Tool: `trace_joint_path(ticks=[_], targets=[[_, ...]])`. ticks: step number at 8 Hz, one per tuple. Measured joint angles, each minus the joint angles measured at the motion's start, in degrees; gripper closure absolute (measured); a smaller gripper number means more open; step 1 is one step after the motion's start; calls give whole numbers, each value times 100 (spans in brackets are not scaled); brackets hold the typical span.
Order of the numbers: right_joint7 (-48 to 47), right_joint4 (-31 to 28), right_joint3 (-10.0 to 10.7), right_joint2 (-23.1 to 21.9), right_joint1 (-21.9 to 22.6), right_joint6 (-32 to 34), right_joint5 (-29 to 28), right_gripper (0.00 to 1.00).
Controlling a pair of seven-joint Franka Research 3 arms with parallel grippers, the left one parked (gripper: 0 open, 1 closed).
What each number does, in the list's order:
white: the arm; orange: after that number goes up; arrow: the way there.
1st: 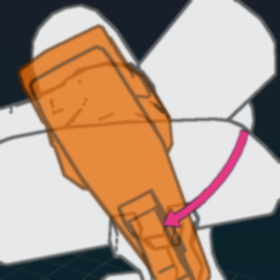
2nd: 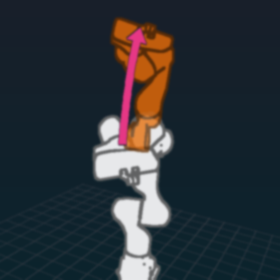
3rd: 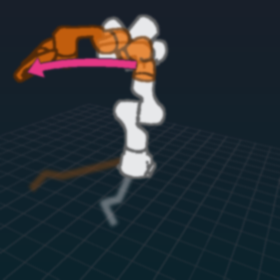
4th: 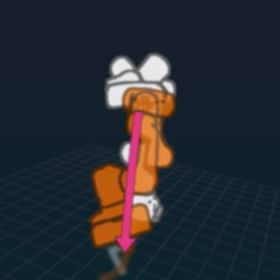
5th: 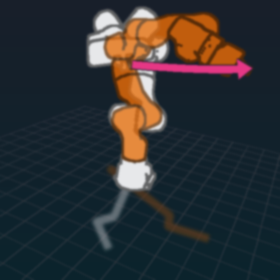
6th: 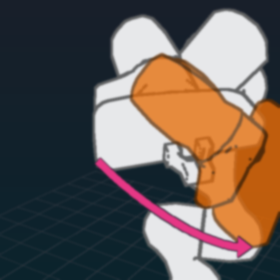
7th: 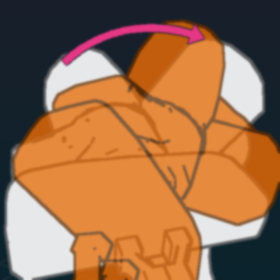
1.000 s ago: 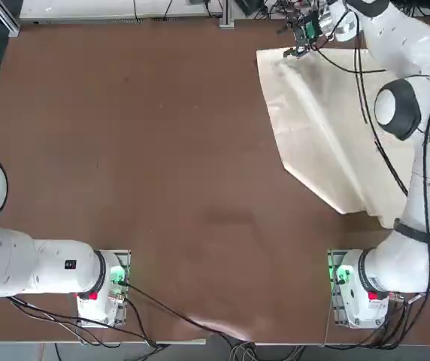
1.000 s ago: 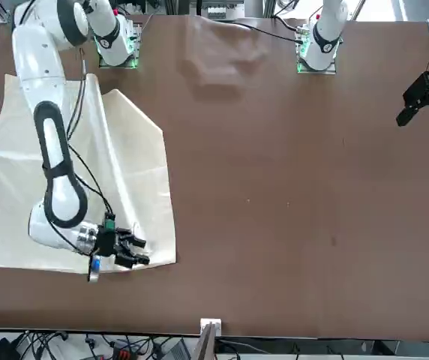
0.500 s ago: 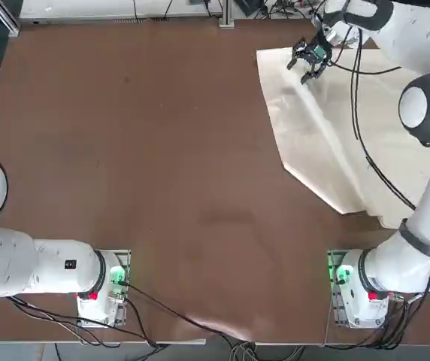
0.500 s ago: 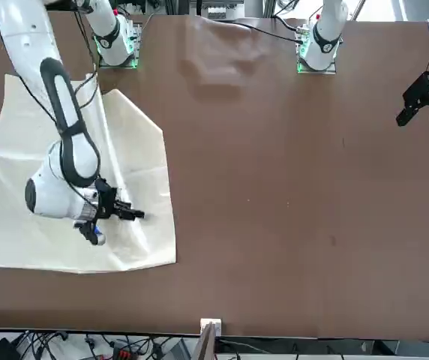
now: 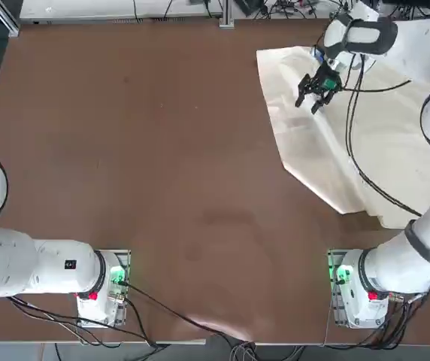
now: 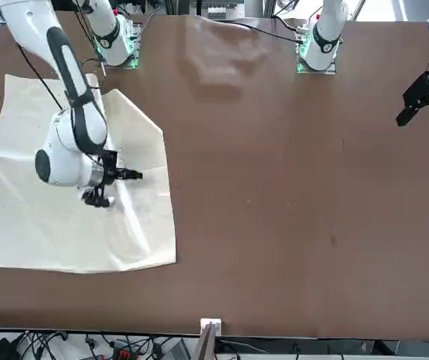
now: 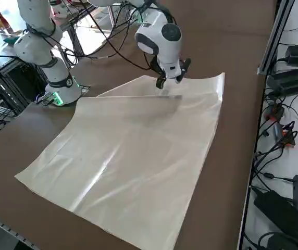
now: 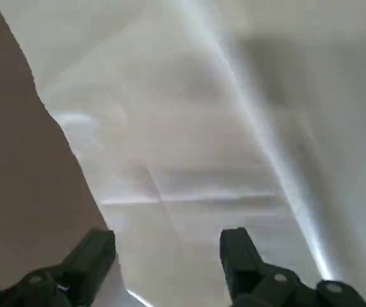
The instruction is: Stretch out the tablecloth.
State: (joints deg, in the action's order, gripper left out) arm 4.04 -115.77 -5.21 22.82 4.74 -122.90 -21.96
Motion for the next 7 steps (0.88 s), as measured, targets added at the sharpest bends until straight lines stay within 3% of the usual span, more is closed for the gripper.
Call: trace_joint_path(ticks=[3, 7], targets=[[717, -1108, -3, -654, 261, -265, 534, 0], [2193, -1952, -6, -1219, 665, -492, 1216, 0]])
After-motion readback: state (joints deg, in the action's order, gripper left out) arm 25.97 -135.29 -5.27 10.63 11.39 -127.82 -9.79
